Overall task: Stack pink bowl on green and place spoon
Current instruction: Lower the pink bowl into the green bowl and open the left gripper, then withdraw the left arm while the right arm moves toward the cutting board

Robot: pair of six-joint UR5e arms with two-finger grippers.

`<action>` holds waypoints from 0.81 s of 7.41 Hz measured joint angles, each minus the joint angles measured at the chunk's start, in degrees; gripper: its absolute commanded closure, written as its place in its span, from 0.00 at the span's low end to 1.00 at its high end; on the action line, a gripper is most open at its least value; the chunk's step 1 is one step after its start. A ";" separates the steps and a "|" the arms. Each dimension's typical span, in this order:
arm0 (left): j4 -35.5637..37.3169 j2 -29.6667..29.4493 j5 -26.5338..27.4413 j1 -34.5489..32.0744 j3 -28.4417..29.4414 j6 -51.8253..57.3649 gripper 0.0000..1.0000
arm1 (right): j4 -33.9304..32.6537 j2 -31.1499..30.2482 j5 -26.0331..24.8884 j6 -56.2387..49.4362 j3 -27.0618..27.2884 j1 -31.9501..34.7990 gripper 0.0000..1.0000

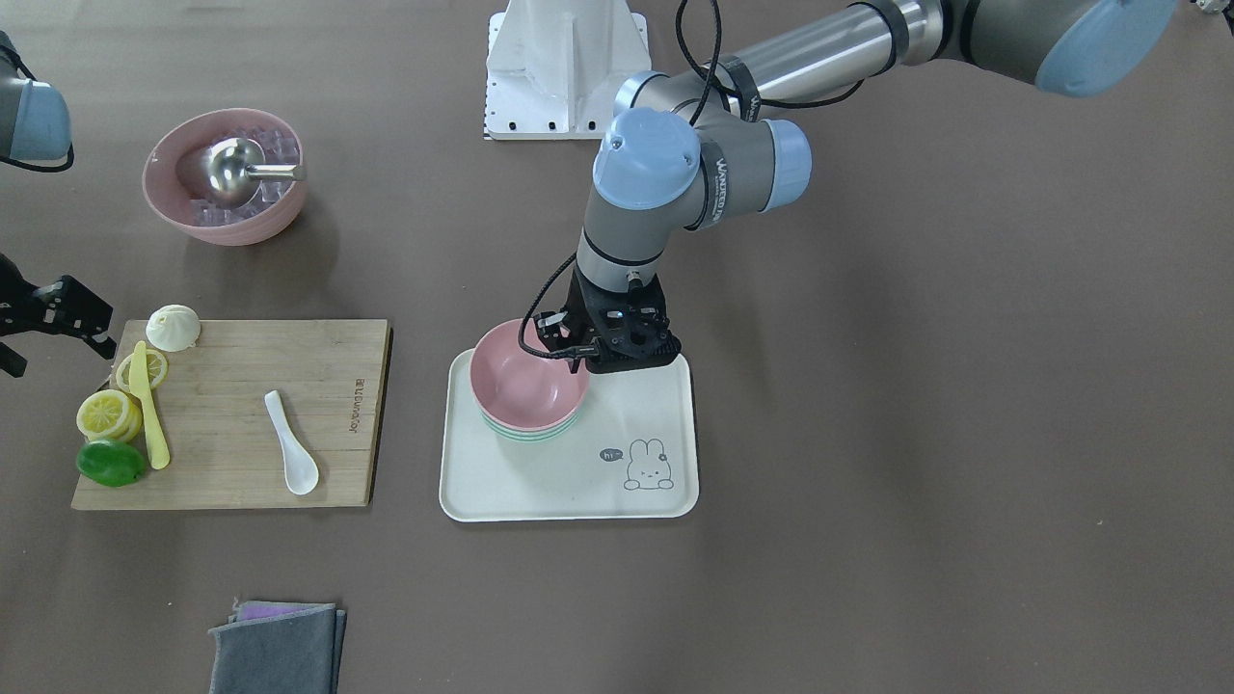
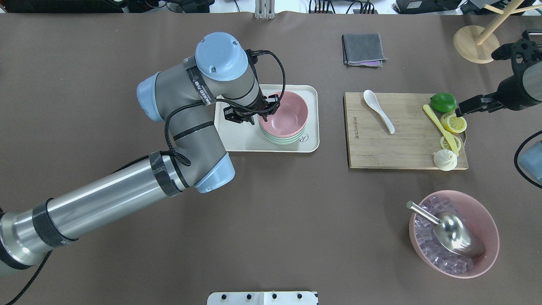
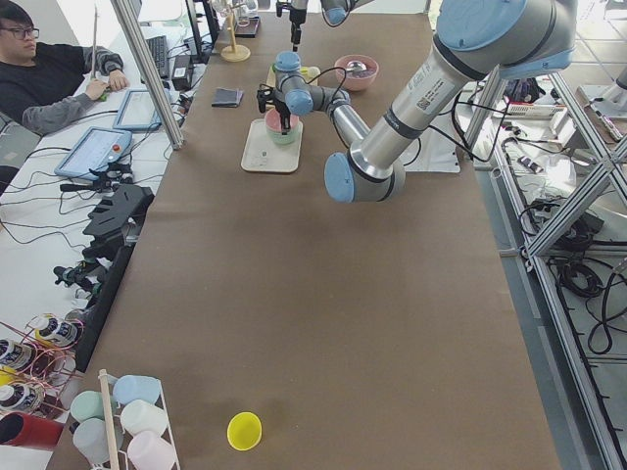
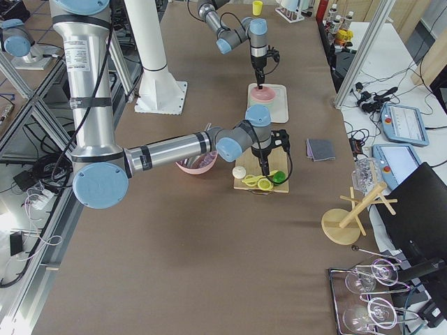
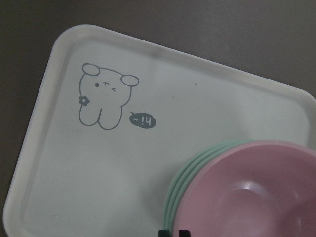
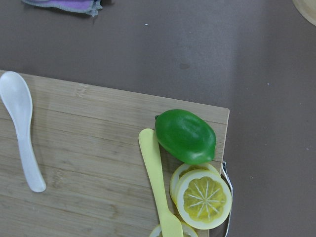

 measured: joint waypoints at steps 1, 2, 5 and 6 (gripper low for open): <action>0.03 0.56 -0.77 -0.56 -1.21 1.71 0.02 | 0.00 0.14 0.00 0.00 -0.04 -0.12 0.00; 0.67 2.20 -2.95 -1.92 -3.52 3.44 0.02 | 0.00 0.39 0.00 0.00 -0.11 -0.27 0.00; 1.72 18.15 -13.23 -10.31 -17.53 18.86 0.02 | -0.15 2.26 -1.11 0.00 -0.20 -2.06 0.00; 1.86 24.31 -17.12 -14.95 -20.61 27.23 0.02 | -0.31 3.19 -2.85 0.00 -0.26 -3.75 0.00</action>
